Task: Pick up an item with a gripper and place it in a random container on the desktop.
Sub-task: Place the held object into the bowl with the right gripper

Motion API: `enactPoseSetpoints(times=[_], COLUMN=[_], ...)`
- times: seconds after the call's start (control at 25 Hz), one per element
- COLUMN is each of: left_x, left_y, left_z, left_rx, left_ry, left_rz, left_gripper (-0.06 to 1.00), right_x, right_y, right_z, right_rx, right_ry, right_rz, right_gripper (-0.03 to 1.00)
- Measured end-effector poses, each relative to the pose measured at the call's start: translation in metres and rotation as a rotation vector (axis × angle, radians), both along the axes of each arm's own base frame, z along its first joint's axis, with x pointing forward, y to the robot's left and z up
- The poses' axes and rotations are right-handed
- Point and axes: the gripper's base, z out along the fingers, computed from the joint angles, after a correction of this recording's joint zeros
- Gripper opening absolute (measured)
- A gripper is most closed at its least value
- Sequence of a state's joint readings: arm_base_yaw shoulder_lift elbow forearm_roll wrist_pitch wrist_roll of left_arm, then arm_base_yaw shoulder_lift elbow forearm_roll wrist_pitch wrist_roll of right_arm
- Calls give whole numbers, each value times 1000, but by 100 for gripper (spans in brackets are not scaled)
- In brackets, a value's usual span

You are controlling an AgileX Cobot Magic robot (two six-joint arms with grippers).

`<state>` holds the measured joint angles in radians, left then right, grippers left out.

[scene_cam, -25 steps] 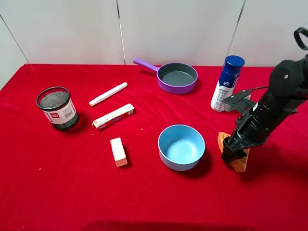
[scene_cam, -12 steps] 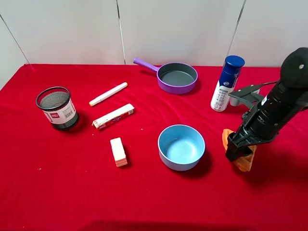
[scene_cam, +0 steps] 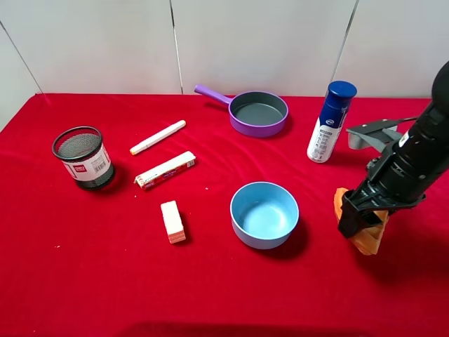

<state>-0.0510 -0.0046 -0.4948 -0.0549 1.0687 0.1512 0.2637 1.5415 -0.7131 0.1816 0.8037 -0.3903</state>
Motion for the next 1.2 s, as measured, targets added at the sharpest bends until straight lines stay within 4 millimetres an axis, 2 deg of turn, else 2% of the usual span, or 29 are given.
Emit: enactPoseSetpoints(times=[0.52, 0.76, 1.0, 1.2], left_x=[0, 0, 0, 0], left_y=[0, 0, 0, 0], left_z=[0, 0, 0, 0], left_rx=[0, 0, 0, 0], left_ry=[0, 0, 0, 0], left_rz=[0, 0, 0, 0], left_gripper=[85, 85, 85, 85], right_x=[-18, -9, -1, -4], right_y=[-1, 3, 6, 24], right_z=[37, 66, 85, 93], right_rx=[27, 39, 58, 47], right_ry=[54, 74, 67, 47], right_rz=[-131, -184, -225, -179], right_gripper=[53, 53, 53, 53])
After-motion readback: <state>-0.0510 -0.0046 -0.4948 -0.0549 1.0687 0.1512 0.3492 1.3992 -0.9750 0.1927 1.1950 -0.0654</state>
